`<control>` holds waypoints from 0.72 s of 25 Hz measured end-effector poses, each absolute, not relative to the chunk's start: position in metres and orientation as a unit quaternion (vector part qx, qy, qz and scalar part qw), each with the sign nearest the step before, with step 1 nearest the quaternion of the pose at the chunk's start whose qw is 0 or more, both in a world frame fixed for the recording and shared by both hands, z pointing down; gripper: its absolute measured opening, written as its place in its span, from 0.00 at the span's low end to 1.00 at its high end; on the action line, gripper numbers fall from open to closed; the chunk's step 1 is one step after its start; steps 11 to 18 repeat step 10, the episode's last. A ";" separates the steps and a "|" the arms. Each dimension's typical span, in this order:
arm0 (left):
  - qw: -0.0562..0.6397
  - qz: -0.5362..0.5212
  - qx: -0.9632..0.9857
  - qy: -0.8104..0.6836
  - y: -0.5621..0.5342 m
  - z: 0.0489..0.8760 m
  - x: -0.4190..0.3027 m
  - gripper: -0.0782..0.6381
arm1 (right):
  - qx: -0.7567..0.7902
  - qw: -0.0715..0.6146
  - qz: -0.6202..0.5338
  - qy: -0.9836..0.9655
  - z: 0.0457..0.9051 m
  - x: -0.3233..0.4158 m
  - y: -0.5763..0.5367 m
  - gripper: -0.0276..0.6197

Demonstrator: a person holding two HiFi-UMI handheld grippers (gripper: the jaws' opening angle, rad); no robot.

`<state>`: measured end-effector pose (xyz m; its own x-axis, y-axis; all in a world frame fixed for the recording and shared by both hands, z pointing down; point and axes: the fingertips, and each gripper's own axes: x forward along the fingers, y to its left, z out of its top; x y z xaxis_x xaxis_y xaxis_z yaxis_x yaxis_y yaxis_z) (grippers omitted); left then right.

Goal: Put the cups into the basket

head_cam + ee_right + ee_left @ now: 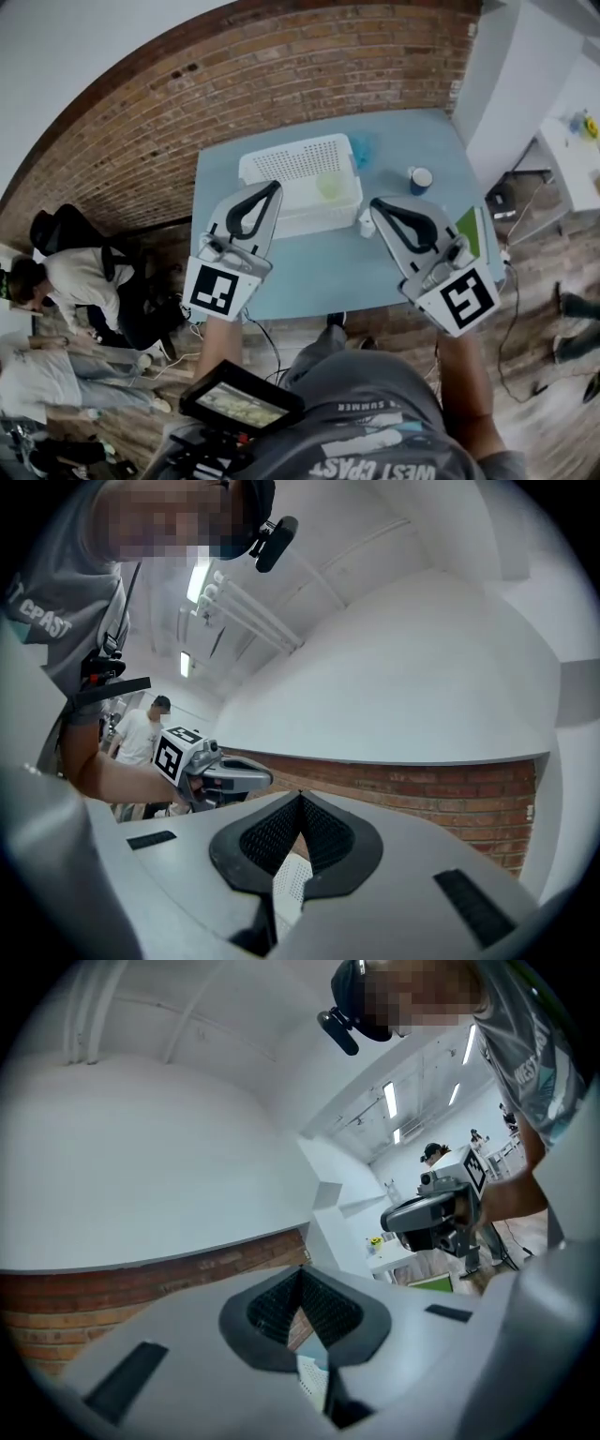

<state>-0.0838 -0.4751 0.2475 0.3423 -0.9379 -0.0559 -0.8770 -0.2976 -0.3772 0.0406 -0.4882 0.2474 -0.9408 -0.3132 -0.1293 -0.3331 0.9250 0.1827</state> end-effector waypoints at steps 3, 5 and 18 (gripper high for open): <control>0.175 -0.086 -0.797 0.571 -0.463 0.250 -0.077 0.11 | -0.161 0.047 0.100 0.981 0.249 0.048 -0.479 0.06; 0.173 -0.086 -0.797 0.572 -0.456 0.253 -0.071 0.11 | -0.160 0.046 0.102 0.981 0.250 0.054 -0.471 0.06; 0.171 -0.087 -0.796 0.574 -0.445 0.254 -0.060 0.11 | -0.156 0.039 0.106 0.981 0.251 0.064 -0.458 0.06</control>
